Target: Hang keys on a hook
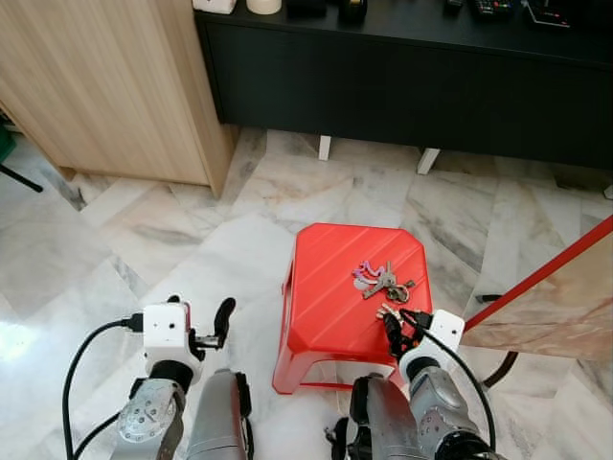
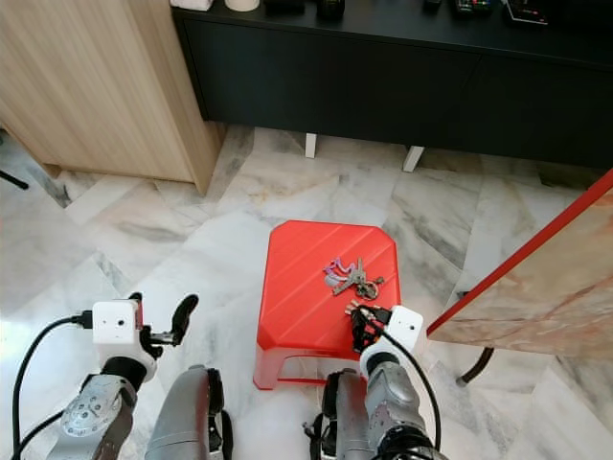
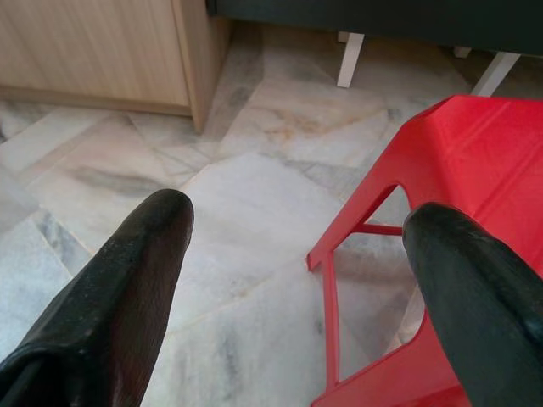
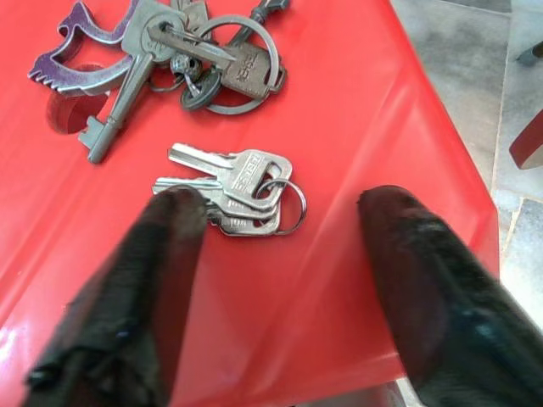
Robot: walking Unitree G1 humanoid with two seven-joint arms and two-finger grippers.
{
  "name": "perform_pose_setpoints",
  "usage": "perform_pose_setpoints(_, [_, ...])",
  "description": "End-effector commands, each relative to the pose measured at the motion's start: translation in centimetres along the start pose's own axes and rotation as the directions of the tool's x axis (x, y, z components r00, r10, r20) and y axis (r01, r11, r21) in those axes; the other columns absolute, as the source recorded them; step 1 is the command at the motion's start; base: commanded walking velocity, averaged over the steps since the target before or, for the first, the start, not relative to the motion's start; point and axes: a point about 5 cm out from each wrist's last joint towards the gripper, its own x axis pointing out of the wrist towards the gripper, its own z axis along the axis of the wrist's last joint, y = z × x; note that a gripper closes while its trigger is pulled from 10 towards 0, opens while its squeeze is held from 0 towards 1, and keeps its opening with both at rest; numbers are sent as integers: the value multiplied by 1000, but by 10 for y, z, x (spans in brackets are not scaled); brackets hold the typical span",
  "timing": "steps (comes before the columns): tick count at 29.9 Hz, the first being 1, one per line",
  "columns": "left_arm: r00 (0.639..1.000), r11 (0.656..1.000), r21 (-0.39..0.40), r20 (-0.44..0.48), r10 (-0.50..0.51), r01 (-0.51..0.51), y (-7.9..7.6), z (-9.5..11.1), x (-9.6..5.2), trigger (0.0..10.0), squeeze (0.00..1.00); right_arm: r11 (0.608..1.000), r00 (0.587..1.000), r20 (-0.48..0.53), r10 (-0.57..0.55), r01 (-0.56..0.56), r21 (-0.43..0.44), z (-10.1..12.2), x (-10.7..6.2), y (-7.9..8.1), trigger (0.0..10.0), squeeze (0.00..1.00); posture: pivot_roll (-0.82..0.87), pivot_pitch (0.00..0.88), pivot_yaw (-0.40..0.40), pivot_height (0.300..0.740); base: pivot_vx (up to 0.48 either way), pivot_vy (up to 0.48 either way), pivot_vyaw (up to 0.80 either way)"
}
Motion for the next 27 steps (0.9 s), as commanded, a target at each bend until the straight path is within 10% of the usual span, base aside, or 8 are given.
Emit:
perform_pose_setpoints(1, [999, 1000, 3, -36, -1, 1, -1, -6, -3, 10000, 0, 1000, 996, -92, 17, -18, -10, -22, -6, 1, 0, 0, 127, 280, -61, 622, 0, 0, 0])
perform_pose_setpoints(27, [999, 1000, -1, -40, 5, -5, -1, -7, -1, 10000, 0, 997, 997, -61, 44, -47, -56, -18, -5, 6, 0, 0, 129, 276, -58, 622, 0, 0, 0])
